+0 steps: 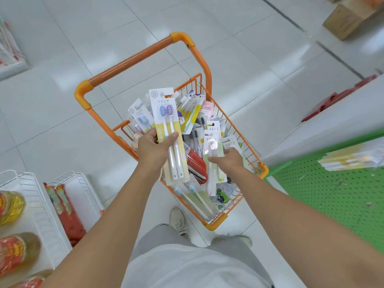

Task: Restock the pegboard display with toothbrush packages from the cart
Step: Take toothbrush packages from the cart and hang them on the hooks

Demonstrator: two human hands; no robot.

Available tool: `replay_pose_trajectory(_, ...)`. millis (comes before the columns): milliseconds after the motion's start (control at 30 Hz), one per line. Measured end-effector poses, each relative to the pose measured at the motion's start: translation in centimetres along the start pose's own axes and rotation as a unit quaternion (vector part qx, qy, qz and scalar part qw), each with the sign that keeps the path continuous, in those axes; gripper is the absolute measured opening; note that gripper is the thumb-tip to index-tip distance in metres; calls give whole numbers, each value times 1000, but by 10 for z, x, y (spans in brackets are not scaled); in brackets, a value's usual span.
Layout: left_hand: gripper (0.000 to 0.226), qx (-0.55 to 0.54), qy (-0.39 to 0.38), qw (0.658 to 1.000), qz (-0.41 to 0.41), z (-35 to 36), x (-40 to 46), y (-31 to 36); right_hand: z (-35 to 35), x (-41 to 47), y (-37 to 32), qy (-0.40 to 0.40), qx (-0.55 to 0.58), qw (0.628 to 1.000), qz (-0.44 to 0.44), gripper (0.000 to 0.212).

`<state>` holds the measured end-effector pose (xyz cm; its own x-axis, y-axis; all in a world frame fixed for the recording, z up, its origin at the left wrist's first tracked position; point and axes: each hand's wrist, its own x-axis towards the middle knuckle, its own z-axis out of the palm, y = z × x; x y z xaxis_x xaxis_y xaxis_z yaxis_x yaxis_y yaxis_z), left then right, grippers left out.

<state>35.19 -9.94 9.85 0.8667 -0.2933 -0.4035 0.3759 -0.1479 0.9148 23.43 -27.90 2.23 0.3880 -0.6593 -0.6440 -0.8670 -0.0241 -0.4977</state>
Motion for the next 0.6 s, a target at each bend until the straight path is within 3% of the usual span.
replay_pose_trajectory(67, 17, 8, -15, 1000, 8, 6, -1, 0, 6, 3, 7, -40, -40, 998, 0, 92)
replay_pose_trajectory(267, 19, 36, -44, 998, 9, 11, -8, -1, 33, 6, 19, -4, -63, 998, -31, 40)
replay_pose_trajectory(367, 17, 41, -45, 998, 10, 13, -9, -2, 33, 12, 26, -7, -52, 998, -46, 46)
replay_pose_trajectory(433, 17, 49, -45, 998, 10, 18, -11, -3, 28, 16, 29, -10, 4, 999, -49, 46)
replay_pose_trajectory(600, 19, 45, -79, 996, -5, 43, -17, -11, -15, -5, 35, -28, 199, 974, -107, 15)
